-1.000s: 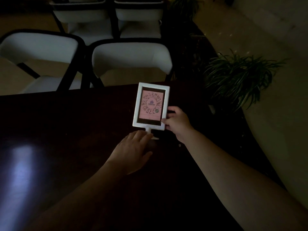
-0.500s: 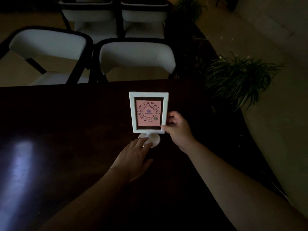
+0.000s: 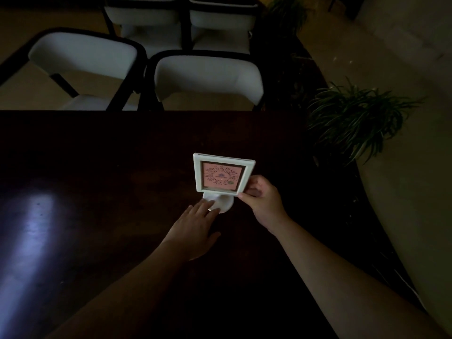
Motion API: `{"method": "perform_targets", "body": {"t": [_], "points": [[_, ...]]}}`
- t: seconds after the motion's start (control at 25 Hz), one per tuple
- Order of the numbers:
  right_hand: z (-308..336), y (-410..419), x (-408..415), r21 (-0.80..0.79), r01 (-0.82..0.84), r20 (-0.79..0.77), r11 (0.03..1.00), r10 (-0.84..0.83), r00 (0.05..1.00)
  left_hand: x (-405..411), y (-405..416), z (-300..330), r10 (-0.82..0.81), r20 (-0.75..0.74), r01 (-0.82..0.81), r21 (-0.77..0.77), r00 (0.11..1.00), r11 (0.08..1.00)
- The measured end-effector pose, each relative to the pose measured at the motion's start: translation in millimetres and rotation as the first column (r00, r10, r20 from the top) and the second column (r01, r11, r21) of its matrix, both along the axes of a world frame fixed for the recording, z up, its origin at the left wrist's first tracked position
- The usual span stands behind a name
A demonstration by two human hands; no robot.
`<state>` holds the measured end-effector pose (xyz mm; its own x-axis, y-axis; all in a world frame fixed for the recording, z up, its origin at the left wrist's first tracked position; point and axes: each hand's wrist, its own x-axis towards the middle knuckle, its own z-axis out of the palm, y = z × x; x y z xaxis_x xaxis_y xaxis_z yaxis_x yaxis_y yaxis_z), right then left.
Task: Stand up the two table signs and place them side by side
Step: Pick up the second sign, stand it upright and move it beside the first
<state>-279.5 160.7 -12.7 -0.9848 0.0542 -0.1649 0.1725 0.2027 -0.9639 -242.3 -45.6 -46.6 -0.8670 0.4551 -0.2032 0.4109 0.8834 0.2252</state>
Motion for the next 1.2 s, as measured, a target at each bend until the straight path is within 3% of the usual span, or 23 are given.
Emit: {"method": "perform_targets", "body": {"t": [0.08, 0.16, 0.28, 0.44, 0.76, 1.0, 1.2], "points": [[-7, 2, 7, 0.1, -0.028, 0.031, 0.995, 0.025, 0.999, 2, 0, -1, 0.042, 0.0, -0.042, -0.023, 0.999, 0.999], [-15, 4, 16, 0.3, -0.078, 0.087, 0.951, 0.054, 0.995, 3, 0, -3, 0.098, 0.003, -0.098, -0.031, 0.995, 0.995], [-23, 7, 28, 0.535, -0.219, 0.133, 0.816, 0.175, 0.976, 5, 3, -6, 0.154, 0.023, -0.152, -0.06, 0.988, 0.987], [-25, 4, 31, 0.696, -0.403, 0.144, 0.594, 0.435, 0.889, 9, 12, -10, 0.217, 0.063, -0.208, -0.12, 0.974, 0.971], [-35, 1, 32, 0.836, -0.443, 0.192, 0.323, 0.585, 0.788, 14, 22, -14, 0.29, 0.073, -0.275, -0.167, 0.954, 0.947], [-44, 0, 34, 0.877, -0.432, 0.196, 0.213, 0.661, 0.724, 27, 19, -14, 0.339, 0.077, -0.321, -0.182, 0.938, 0.93], [-46, -18, 46, 0.869, -0.452, 0.2, 0.201, 0.693, 0.693, 49, 1, -9, 0.387, 0.079, -0.37, -0.173, 0.919, 0.913]]}}
